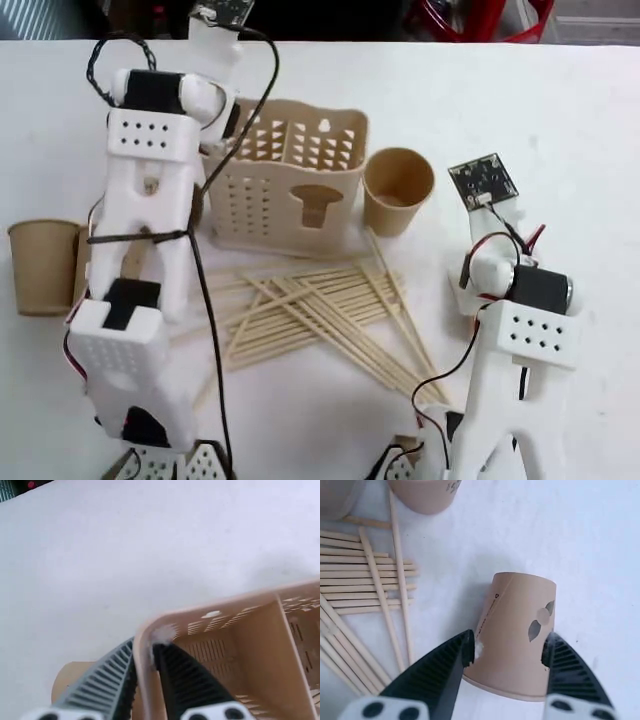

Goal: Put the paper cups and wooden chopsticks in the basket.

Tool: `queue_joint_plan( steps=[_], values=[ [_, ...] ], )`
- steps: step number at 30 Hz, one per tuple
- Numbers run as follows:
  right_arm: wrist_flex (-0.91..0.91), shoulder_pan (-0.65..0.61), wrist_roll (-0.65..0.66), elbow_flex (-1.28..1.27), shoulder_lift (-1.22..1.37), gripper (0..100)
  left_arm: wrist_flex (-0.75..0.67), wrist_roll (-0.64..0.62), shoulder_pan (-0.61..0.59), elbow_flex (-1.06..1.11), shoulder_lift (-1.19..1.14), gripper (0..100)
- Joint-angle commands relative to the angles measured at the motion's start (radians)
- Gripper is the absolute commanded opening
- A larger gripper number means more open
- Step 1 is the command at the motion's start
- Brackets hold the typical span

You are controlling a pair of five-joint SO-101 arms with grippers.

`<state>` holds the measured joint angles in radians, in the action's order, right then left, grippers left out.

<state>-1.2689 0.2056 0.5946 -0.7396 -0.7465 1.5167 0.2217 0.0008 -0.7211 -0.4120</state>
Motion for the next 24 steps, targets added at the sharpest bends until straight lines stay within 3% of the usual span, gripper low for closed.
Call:
queue_joint_plan(
  steps=[1,11,15,24],
  values=[
    [-0.005,0.001,0.012,0.006,-0.007,23.0,-0.008,0.0,-0.024,-0.009,-0.01,4],
    [0.001,-0.002,0.014,-0.023,-0.007,23.0,-0.023,-0.055,-0.054,-0.037,-0.013,16],
    [0.001,-0.002,0.014,-0.023,-0.007,23.0,-0.009,-0.064,-0.053,-0.107,-0.013,17],
    [0.001,-0.004,0.014,-0.023,-0.007,23.0,0.236,-0.057,-0.054,-0.377,-0.015,16]
  ],
)
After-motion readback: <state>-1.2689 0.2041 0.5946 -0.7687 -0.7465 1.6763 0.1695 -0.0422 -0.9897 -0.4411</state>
